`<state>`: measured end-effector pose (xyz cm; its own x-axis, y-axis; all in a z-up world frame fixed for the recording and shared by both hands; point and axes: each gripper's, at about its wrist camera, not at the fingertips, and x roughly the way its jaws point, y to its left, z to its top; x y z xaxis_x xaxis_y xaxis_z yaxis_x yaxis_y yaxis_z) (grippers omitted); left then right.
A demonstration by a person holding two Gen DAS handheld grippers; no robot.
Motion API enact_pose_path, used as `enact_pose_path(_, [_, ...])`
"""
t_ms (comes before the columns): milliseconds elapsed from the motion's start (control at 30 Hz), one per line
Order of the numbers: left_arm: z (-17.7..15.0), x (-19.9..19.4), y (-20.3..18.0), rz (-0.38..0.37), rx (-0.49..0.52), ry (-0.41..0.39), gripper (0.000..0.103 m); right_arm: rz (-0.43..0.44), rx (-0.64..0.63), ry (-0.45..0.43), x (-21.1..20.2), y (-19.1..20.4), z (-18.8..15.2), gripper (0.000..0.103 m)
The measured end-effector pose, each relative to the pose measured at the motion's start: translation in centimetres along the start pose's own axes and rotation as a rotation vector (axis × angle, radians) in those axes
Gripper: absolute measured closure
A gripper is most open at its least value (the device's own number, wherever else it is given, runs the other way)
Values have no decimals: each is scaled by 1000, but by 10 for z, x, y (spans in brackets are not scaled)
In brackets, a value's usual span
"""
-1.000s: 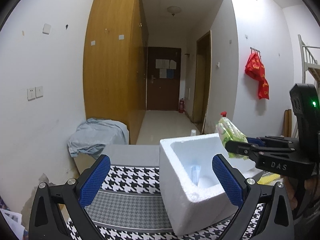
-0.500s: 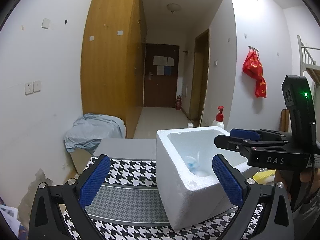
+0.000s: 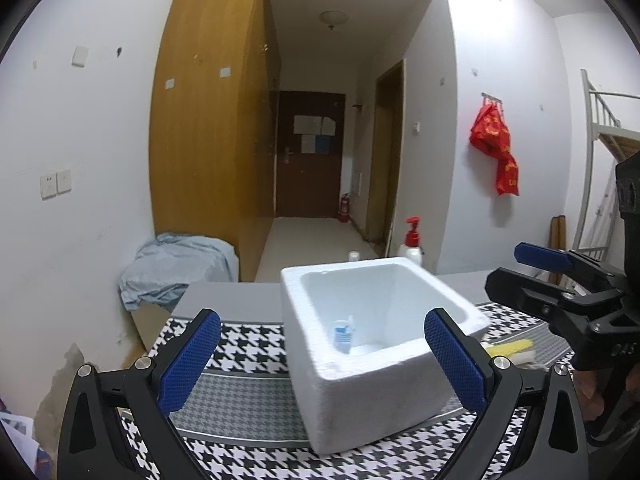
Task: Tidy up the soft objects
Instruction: 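Move both tools back toward the sponge, cloth and grey sock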
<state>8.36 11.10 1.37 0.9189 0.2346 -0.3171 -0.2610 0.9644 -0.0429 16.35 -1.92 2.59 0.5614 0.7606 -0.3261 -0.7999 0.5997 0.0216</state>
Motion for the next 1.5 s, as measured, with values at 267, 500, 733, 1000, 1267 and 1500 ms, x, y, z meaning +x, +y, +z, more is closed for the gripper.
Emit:
enact_pose_path(267, [5, -24, -25, -24, 18, -33, 1, -70, -8, -58, -45, -4, -5, 1])
enact_pose_path(500, [6, -48, -45, -56, 47, -67, 1, -94, -1, -97, -77, -4, -11, 1])
enact_pose_path(733, [5, -67, -60, -74, 71, -93, 1, -116, -5, -133, -101, -1, -16, 0])
enact_pose_path(1000, [1, -86, -74, -103, 93, -119, 1, -141, -11, -164, -128, 2, -27, 0])
enact_pose_path(1267, [-4, -89, -83, -134, 101, -144, 1, -185, 1, -173, -146, -4, -41, 0])
enact_pose_path(1500, [-22, -83, -89, -144, 81, -152, 1, -248, -2, -153, -146, -9, -56, 0])
